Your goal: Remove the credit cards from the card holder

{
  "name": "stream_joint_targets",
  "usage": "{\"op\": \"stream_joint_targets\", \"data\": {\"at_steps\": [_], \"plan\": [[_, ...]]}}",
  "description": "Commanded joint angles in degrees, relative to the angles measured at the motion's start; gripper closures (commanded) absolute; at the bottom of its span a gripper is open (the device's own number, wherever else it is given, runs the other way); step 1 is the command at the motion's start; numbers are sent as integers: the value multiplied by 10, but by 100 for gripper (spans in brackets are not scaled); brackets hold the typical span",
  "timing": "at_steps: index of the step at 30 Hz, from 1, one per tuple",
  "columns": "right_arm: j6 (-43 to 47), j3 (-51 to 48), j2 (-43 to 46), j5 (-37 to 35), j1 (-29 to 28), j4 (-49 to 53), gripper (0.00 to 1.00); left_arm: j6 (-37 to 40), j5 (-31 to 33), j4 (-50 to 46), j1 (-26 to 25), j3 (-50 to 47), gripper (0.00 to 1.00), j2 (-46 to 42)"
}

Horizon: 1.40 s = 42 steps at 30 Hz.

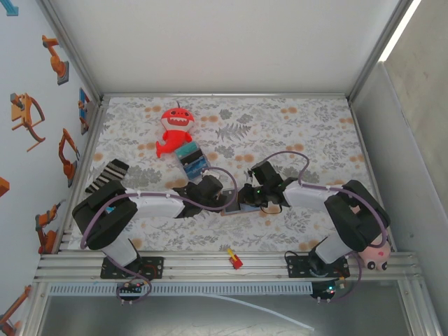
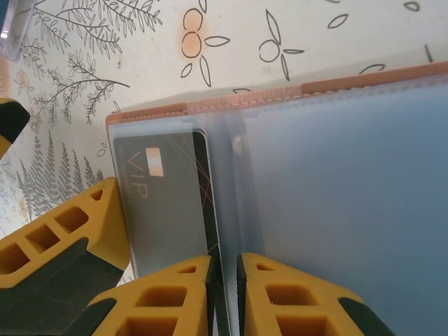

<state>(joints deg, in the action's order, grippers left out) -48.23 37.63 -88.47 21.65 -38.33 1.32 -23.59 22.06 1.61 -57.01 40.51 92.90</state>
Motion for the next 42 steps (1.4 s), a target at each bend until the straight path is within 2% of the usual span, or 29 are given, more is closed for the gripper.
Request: {"op": "stream_joint_targets", "data": {"at_steps": [1,24,42], "plan": [[-8,-8,-3,14,-3,-24,83,9,15,-28,-4,16,3,11],[-37,-38,-10,40,-3,-90,85,9,19,-39,-7,22,3,19],[-49,-83,34,50,20,-136,97,8,36,-53,-7,25,3,22]]}}
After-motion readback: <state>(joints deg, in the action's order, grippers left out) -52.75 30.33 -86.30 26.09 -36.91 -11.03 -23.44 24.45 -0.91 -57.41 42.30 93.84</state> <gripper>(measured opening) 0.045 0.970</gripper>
